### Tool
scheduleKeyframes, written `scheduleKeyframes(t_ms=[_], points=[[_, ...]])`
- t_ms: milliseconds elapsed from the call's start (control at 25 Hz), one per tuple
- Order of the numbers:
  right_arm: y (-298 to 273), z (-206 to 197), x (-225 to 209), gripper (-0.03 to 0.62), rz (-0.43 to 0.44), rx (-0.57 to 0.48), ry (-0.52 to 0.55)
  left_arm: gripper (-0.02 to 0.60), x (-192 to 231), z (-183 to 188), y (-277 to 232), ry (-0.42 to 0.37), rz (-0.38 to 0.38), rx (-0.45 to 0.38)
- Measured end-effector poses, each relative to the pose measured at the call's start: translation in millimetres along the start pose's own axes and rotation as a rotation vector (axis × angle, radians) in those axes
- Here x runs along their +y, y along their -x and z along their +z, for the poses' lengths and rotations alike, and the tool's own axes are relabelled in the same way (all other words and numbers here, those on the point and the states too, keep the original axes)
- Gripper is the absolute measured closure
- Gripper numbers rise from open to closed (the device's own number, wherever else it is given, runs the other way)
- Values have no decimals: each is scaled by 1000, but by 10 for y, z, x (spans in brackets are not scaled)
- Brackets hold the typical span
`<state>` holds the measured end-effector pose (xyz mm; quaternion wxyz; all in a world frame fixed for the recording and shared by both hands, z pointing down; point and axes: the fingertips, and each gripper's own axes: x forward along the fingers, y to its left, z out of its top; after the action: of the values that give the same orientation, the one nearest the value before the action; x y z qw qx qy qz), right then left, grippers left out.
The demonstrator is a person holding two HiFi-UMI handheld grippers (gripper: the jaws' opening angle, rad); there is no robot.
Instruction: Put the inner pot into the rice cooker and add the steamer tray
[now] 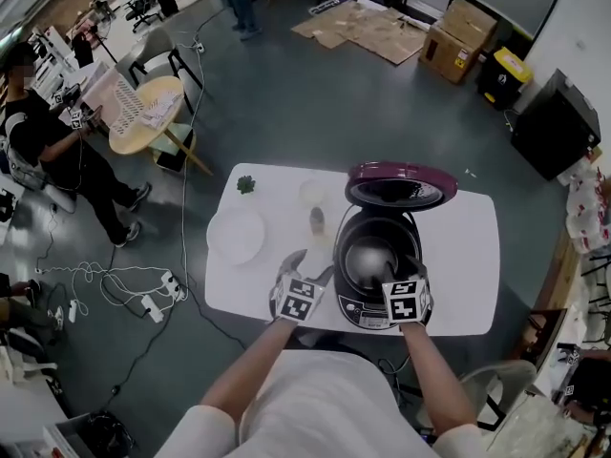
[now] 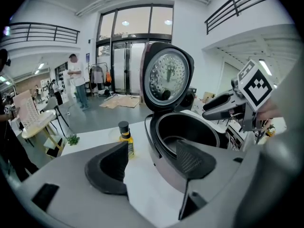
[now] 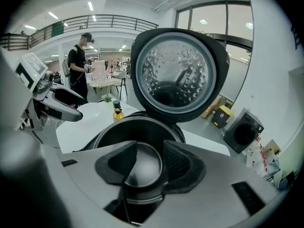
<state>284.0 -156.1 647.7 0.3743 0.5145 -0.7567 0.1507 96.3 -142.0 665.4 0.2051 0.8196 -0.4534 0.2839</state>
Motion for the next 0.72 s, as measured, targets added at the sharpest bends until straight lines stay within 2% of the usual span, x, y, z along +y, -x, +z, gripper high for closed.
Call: scheduleKeyframes(t_ms=[720], points=[[-177, 737, 1134, 414, 67, -28, 39, 255, 965, -208, 628, 56, -1, -43]])
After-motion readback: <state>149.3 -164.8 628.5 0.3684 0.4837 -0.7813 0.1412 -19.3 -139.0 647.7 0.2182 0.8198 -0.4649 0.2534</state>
